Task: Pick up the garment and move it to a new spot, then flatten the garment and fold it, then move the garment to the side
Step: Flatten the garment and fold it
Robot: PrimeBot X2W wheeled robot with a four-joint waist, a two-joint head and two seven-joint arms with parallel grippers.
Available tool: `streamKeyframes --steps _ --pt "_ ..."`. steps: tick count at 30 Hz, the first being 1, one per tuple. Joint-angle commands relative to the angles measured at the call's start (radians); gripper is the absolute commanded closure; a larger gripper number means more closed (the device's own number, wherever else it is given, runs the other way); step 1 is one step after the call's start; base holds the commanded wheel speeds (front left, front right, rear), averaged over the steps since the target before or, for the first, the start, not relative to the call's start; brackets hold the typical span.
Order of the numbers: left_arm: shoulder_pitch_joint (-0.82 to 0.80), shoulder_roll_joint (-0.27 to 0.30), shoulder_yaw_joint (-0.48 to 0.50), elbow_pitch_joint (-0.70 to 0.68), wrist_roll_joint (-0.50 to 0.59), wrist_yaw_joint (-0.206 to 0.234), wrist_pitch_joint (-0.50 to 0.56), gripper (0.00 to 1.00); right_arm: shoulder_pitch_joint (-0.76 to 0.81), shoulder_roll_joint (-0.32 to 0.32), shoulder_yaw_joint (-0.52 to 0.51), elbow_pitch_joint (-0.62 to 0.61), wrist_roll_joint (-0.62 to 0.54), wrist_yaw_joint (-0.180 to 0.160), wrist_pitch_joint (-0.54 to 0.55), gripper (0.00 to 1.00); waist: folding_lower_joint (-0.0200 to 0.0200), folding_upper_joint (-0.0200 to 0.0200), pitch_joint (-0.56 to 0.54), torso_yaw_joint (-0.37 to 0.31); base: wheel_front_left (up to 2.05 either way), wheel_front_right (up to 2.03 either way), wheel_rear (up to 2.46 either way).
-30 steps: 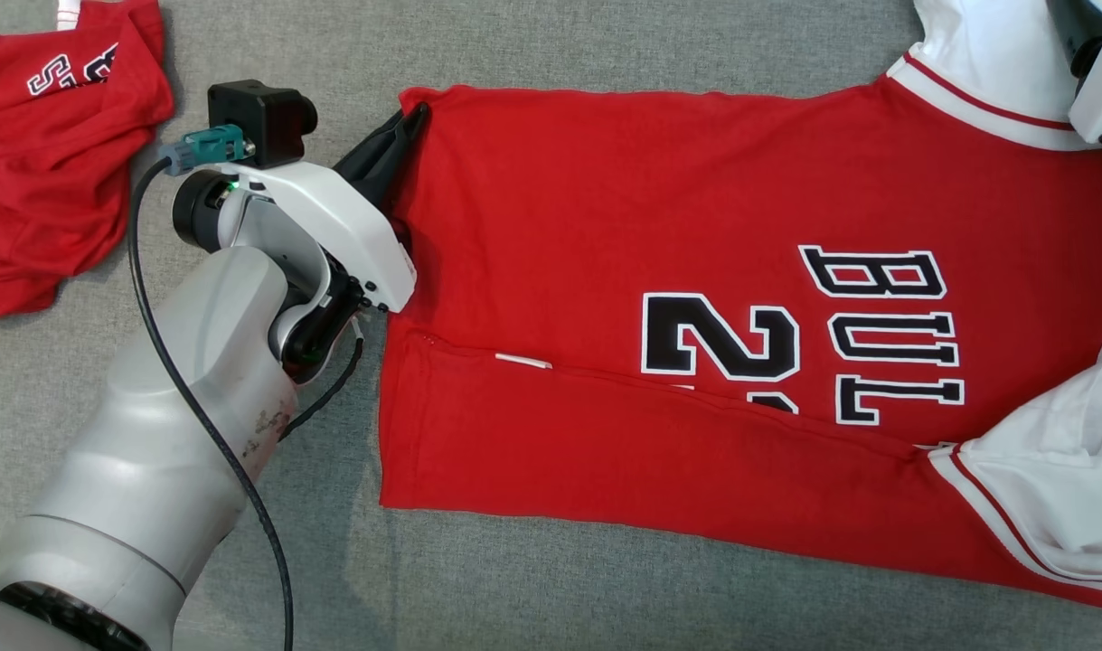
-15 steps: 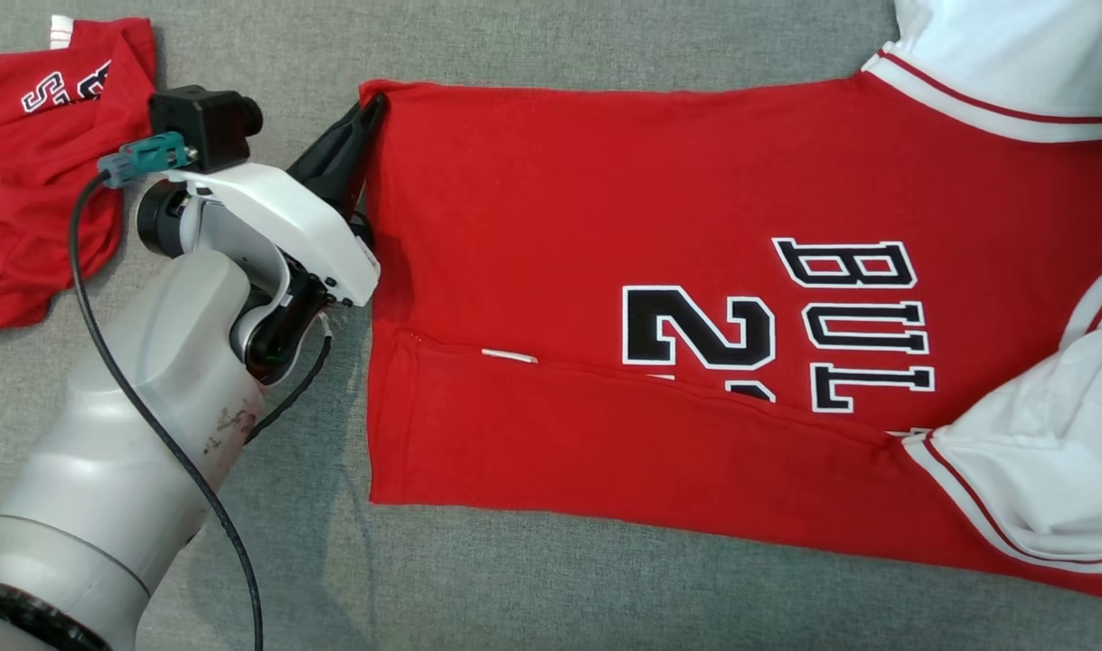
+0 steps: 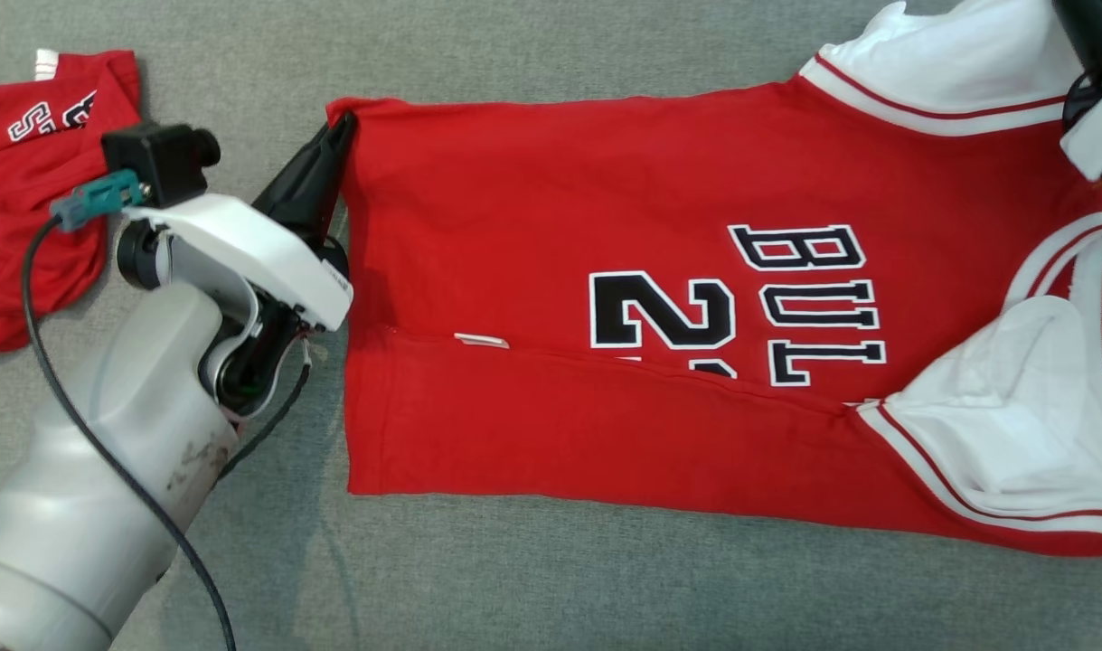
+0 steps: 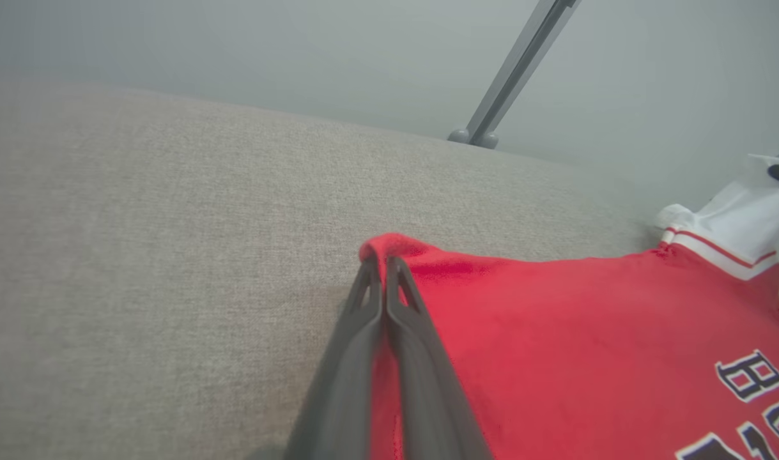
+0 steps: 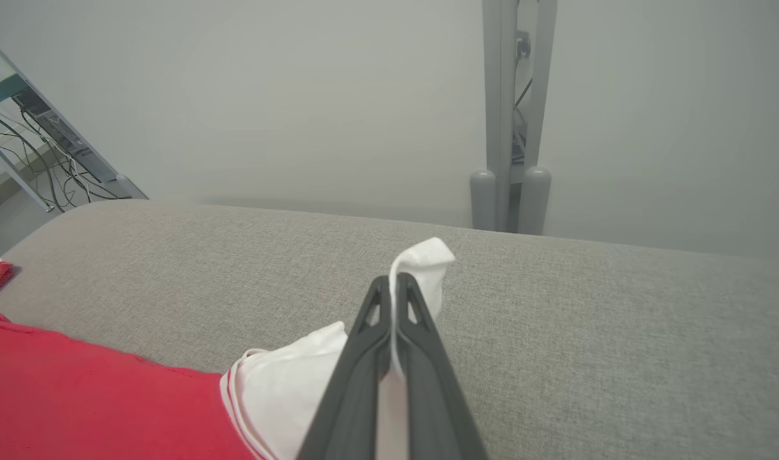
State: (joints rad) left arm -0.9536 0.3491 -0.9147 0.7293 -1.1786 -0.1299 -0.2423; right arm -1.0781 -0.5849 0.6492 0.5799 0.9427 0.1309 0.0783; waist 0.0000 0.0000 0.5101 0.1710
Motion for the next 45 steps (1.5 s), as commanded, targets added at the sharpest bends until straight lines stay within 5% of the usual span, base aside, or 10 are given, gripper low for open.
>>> streamKeyframes --steps 1,11,20,21,22,23,24,25,36,45 --pt "0.042 0.021 0.016 -0.049 -0.030 0.000 -0.009 1.00 0.055 -0.039 0.000 -0.066 0.037 0.000 -0.019 1.00 0.0000 0.0000 -0.014 -0.016 0.00 0.00 0.00" --pt "0.318 0.217 0.155 -0.425 -0.174 0.001 -0.020 1.00 0.450 -0.177 -0.127 -0.463 0.223 0.000 -0.107 1.00 0.0000 0.0000 -0.050 -0.072 0.00 0.00 0.00" --pt "0.502 0.301 0.192 -0.555 -0.210 0.082 -0.021 1.00 0.765 -0.144 -0.235 -0.569 0.239 0.000 -0.160 1.00 0.0000 0.0000 -0.053 -0.102 0.00 0.00 0.00" --pt "0.510 0.294 0.188 -0.556 -0.214 0.087 -0.020 0.86 0.787 -0.126 -0.240 -0.569 0.229 0.000 -0.162 1.00 0.0000 0.0000 -0.053 -0.104 0.00 0.00 0.00" --pt "0.515 0.285 0.186 -0.552 -0.217 0.092 -0.020 0.39 0.808 -0.111 -0.245 -0.563 0.214 0.000 -0.160 1.00 0.0000 0.0000 -0.055 -0.105 0.00 0.00 0.00" --pt "0.518 0.282 0.185 -0.540 -0.209 0.102 -0.020 0.00 0.825 -0.094 -0.249 -0.554 0.198 0.000 -0.160 0.60 0.0000 0.0000 -0.057 -0.107 0.00 0.00 0.00" --pt "0.518 0.279 0.180 -0.530 -0.196 0.110 -0.020 0.00 0.837 -0.076 -0.253 -0.549 0.181 0.000 -0.161 0.13 0.0000 0.0000 -0.059 -0.109 0.00 0.00 0.00" --pt "0.518 0.270 0.178 -0.517 -0.185 0.118 -0.020 0.00 0.850 -0.053 -0.260 -0.540 0.168 0.000 -0.162 0.00 0.0000 0.0000 -0.061 -0.112 0.00 0.00 0.00" --pt "0.623 0.099 0.536 -0.569 0.240 0.239 -0.021 0.00 0.958 0.151 -0.507 -0.521 -0.177 0.000 -0.278 0.00 0.0000 0.0000 -0.133 -0.129 0.00 0.00 0.00" --pt "0.732 -0.027 0.752 -0.684 0.617 0.225 -0.021 0.00 0.945 0.333 -0.694 -0.577 -0.530 0.000 -0.275 0.00 0.0000 0.0000 -0.212 -0.125 0.00 0.00 0.00"
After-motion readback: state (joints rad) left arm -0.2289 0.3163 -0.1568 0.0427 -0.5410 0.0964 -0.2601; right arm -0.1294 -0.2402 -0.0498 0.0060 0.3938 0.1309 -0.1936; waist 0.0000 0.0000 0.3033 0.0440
